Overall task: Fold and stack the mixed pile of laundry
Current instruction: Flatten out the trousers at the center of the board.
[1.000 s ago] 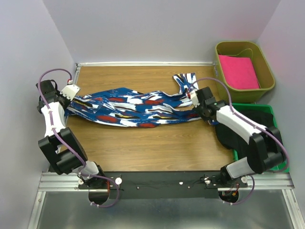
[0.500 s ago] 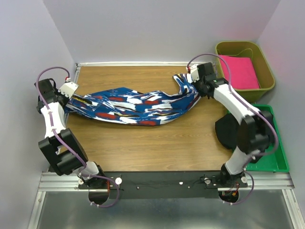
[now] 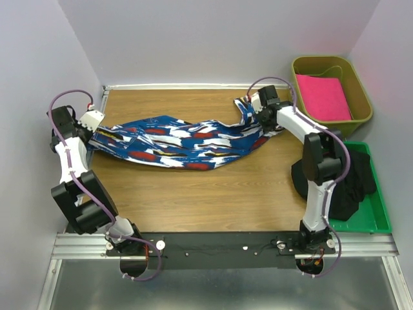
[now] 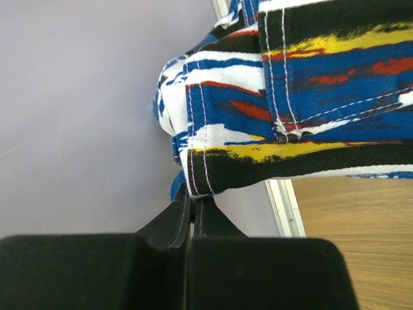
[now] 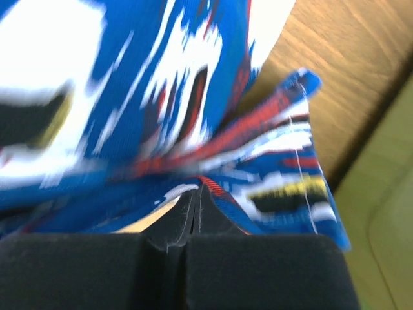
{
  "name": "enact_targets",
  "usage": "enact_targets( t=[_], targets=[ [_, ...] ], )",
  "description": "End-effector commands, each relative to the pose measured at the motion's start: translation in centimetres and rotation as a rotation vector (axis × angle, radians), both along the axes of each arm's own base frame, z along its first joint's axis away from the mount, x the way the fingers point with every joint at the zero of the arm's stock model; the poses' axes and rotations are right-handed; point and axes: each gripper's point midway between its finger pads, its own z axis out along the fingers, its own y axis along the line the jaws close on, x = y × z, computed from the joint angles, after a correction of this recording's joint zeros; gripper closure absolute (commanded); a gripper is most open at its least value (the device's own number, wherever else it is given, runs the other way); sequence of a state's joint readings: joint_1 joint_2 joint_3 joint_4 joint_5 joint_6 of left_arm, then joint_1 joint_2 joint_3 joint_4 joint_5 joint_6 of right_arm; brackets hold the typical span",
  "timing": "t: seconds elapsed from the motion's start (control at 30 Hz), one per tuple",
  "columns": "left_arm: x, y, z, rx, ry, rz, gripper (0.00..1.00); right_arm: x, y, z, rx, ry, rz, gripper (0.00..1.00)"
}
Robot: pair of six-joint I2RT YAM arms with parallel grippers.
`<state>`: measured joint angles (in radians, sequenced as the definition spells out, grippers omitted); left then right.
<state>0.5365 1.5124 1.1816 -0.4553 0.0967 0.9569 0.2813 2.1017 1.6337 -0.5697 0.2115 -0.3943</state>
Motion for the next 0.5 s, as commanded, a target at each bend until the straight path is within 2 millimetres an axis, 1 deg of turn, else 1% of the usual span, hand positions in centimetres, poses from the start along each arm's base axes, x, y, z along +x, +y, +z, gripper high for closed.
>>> enact_targets(
  t=[0.0,0.03,0.07,0.1,0.13,0.17,0.2,0.23,0.27,0.3,0.33,0.4,0.43,0.47],
  targets=[
    [0.5,-1.7,4.3,0.004,-0.134,-0.096,1.00,-2.8,0.5,8.8,0.110,-0.129,0.036,0.99],
    [0.4,-2.1,4.9,0.011,-0.147,-0.116,1.00,-3.8,0.4,9.6,0.118,-0.121,0.044,0.99],
    [0.3,-2.4,4.8,0.003,-0.142,-0.127,1.00,-4.8,0.2,12.6,0.136,-0.174,0.050,0.99],
    [0.2,-2.7,4.7,-0.007,-0.142,-0.136,1.00,-5.7,0.2,13.5,0.141,-0.179,0.062,0.99],
    [0.0,-2.7,4.7,-0.010,-0.139,-0.138,1.00,-7.1,0.2,14.4,0.158,-0.169,0.077,0.99],
    [-0.1,-2.7,4.6,-0.005,-0.132,-0.147,1.00,-7.8,0.1,15.4,0.167,-0.183,0.083,0.99],
    [-0.4,-2.9,4.3,-0.012,-0.129,-0.161,1.00,-9.0,0.0,17.7,0.185,-0.226,0.104,0.99],
    [-0.7,-2.5,4.4,-0.007,-0.133,-0.157,1.00,-10.1,0.1,18.1,0.195,-0.210,0.120,0.99],
    [-0.9,-2.3,4.5,0.000,-0.134,-0.163,1.00,-10.8,0.1,18.8,0.205,-0.213,0.130,0.99],
    [-0.9,-2.2,4.7,0.004,-0.142,-0.164,1.00,-11.8,0.1,20.0,0.211,-0.227,0.153,0.99],
    [-1.0,-1.7,4.9,0.007,-0.151,-0.153,1.00,-12.6,0.3,19.9,0.226,-0.206,0.173,0.99],
    [-1.3,-0.3,5.2,0.010,-0.163,-0.110,1.00,-13.4,0.2,20.3,0.217,-0.201,0.201,0.99],
    [-1.0,0.6,5.4,0.016,-0.167,-0.085,1.00,-13.8,-0.3,19.8,0.193,-0.173,0.194,0.99],
    [-1.2,1.6,5.4,0.019,-0.165,-0.052,1.00,-14.0,-0.7,19.3,0.176,-0.150,0.190,0.99]
  ],
)
